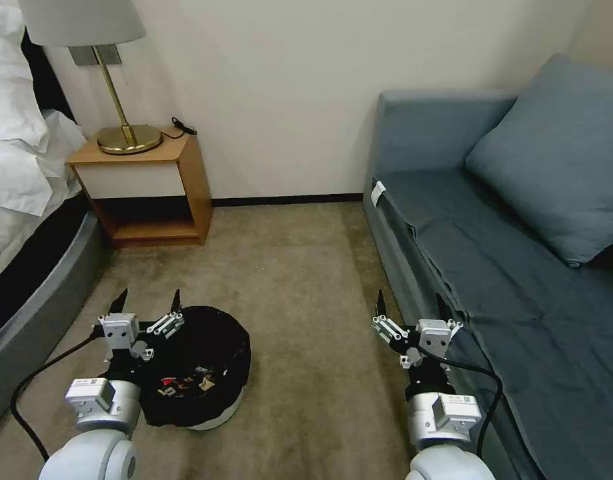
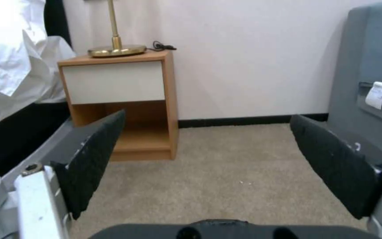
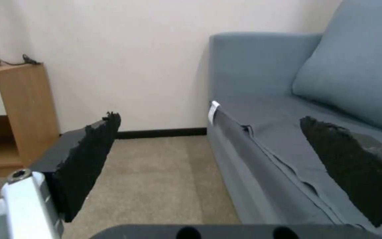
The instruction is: Pick up the trash bin, then pick up the garbage on the floor and place it into the trash bin.
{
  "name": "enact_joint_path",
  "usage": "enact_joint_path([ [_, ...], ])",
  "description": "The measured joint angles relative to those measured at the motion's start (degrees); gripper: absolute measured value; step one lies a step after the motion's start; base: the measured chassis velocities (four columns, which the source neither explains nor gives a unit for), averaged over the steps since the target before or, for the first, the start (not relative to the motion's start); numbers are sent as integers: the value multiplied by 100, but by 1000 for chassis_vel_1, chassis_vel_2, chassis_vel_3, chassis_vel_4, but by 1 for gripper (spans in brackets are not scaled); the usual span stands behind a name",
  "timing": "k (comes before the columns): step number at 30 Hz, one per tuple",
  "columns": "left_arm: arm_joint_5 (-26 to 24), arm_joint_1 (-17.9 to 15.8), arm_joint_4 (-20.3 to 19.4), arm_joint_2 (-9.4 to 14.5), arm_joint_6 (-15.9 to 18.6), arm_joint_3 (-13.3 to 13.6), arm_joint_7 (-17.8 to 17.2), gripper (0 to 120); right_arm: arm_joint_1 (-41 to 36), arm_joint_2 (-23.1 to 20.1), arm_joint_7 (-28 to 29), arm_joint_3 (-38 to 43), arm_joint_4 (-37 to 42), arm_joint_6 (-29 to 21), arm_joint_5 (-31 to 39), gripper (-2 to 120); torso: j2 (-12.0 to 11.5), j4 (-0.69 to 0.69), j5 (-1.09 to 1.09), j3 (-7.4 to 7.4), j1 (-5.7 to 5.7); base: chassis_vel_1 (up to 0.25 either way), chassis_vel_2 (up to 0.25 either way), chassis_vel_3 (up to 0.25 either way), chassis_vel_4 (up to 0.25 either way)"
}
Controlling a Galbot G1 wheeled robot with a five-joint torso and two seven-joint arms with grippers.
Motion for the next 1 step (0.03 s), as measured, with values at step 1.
enact_joint_path([
  [1, -1, 0, 0, 0, 0, 0, -1, 100, 1, -1, 0, -1, 0, 0, 1, 100, 0, 0, 0, 0, 0, 0, 0, 0, 0],
])
